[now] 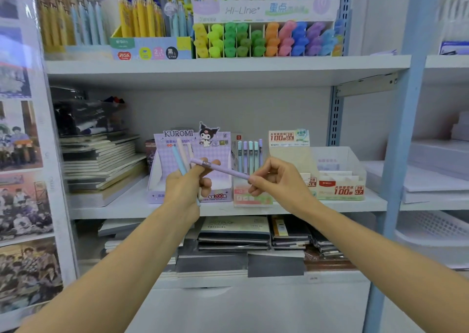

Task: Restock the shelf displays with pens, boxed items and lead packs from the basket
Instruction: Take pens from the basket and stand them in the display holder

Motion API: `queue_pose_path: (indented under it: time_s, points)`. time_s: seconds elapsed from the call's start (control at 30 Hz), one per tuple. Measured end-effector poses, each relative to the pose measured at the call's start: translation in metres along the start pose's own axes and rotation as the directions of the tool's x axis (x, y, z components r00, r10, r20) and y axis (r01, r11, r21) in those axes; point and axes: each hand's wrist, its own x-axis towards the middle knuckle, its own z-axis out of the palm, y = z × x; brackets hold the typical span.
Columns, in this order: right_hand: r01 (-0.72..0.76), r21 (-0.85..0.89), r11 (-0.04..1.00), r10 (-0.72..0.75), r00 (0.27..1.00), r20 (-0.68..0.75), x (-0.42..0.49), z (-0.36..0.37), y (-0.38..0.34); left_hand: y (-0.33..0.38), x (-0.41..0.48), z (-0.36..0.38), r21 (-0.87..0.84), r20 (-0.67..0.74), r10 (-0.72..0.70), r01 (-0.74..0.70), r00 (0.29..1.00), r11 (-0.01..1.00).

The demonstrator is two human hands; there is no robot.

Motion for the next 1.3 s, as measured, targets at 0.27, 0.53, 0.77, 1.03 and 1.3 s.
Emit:
queue_pose_path:
  time_s: [0.27,0.53,0.77,1.03,1.3]
  points:
    - [-0.053,-0.037,0.998,0.053,0.998,0.016,-0.011,0.013,0.001,-0.004,-0.008,0.004,0.007,0.086,0.055,-0.056,0.995,0.998]
    - [0.062,-0.218,0.974,-0.077,0.995,-0.059,0.021,0.005,-0.031,-0.013,-0.007,0.006,0.266,0.239,0.081,-0.146,0.968,0.953]
    - [0.094,-0.294,0.951,-0.099,0.995,0.000,0.042,-0.011,-0.048,-0.005,0.002,0.021,0.295,0.287,0.117,-0.204,0.951,0.933]
    - [0.025,-0.283,0.959,-0.124,0.933,-0.338,0.072,-0.062,-0.035,-0.003,0.027,0.023,0.247,0.277,-0.057,-0.014,0.959,0.969]
    - [-0.049,-0.478,0.877,-0.097,0.957,-0.275,0.088,-0.055,0.017,-0.021,0.038,0.017,0.234,0.318,-0.034,-0.043,0.947,0.971]
